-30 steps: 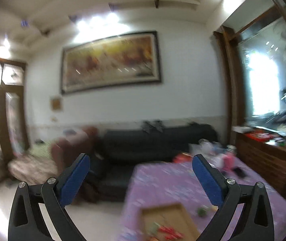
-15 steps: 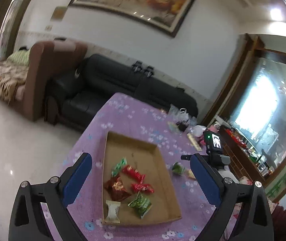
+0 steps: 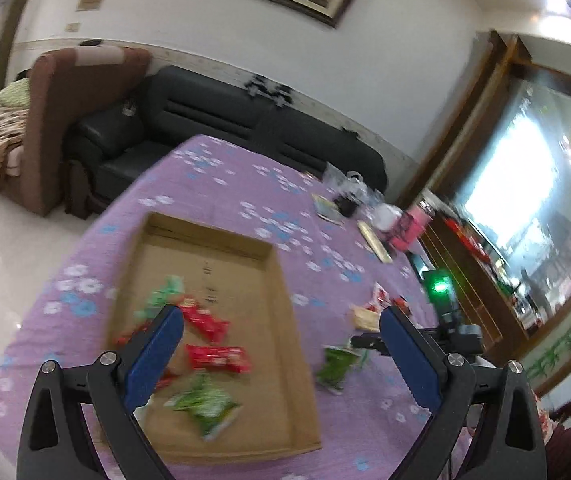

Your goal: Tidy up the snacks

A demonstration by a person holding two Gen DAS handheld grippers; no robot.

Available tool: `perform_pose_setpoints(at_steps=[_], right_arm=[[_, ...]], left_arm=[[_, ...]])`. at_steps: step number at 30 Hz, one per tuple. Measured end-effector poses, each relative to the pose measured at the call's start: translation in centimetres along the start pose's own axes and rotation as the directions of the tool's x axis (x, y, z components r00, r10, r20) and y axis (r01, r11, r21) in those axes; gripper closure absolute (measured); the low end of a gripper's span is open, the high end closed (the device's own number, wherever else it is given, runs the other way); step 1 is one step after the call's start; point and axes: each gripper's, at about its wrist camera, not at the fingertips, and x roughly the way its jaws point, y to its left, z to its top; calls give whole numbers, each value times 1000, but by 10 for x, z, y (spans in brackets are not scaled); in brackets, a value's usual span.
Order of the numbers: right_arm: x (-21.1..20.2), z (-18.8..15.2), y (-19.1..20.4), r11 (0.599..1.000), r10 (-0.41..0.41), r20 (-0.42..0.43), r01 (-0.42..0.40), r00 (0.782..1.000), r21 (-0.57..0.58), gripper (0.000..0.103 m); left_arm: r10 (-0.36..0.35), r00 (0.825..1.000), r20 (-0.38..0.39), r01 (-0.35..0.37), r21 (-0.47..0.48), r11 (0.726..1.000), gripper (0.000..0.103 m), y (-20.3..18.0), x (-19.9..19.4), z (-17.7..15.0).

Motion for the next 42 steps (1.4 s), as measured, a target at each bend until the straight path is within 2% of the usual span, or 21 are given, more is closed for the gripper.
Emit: perform_pose_setpoints(at_steps=[2,3,4,7,9,11,12,17,19,20,21,24,27,29,32,35,40,42], right_arm=[[-20,-8,-22,1000,-6,72,4,997,23,75],[-30,-11,-35,999,-25,109,22,994,36,68],[-36,-13,-45,998,-39,132,33,990,48,65],[-42,-21,-61,998,3,161,-12,987,58,64],[-37,-27,-56,997,75,173,-79,982,15,64],[-26,-29,-42,995,97,168,-91,981,-46,64],[-20,-30,-33,992,105,164,-91,981,-88,64],[9,-35,2,976,105,134,-76,985,-205,64],[14,-36,7,974,95,153,-60,984,-219,65],[16,-35,8,974,88,160,-52,983,-219,68],[16,-35,9,976,85,167,-48,982,-213,78],[12,-37,1,983,85,167,-55,982,-175,80],[3,-46,-14,991,18,195,8,981,-130,81],[-5,-55,-30,995,-21,213,41,977,-89,81],[-13,-67,-58,1000,-9,238,12,971,-9,81],[-15,-73,-77,997,54,261,-66,964,35,81],[-15,-75,-84,992,98,290,-117,952,49,81],[-15,-74,-84,991,104,292,-124,951,52,81]], left_arm=[[-22,999,-30,23,27,999,3,-21,16,-4],[-29,999,-44,30,38,999,3,-31,23,-6],[-38,997,-68,42,58,997,3,-43,34,-11],[-52,992,-116,66,122,990,5,-73,53,-27],[-62,986,-153,87,158,984,17,-86,62,-37],[-72,975,-211,110,175,978,34,-95,72,-46],[-67,969,-236,111,179,978,36,-97,76,-50],[-24,966,-257,76,192,979,36,-96,77,-56],[-3,963,-269,63,212,975,36,-99,80,-58],[2,962,-273,61,221,973,36,-101,82,-58],[6,959,-282,63,233,970,36,-105,86,-59],[18,950,-312,70,268,961,36,-115,99,-65],[40,937,-347,77,317,945,36,-127,119,-73],[85,931,-355,48,348,936,36,-130,134,-75],[142,921,-363,4,374,928,36,-129,157,-76],[206,908,-365,-50,393,918,36,-127,176,-77],[266,880,-393,-83,424,902,36,-127,195,-89],[289,879,-378,-98,451,887,38,-130,197,-93]])
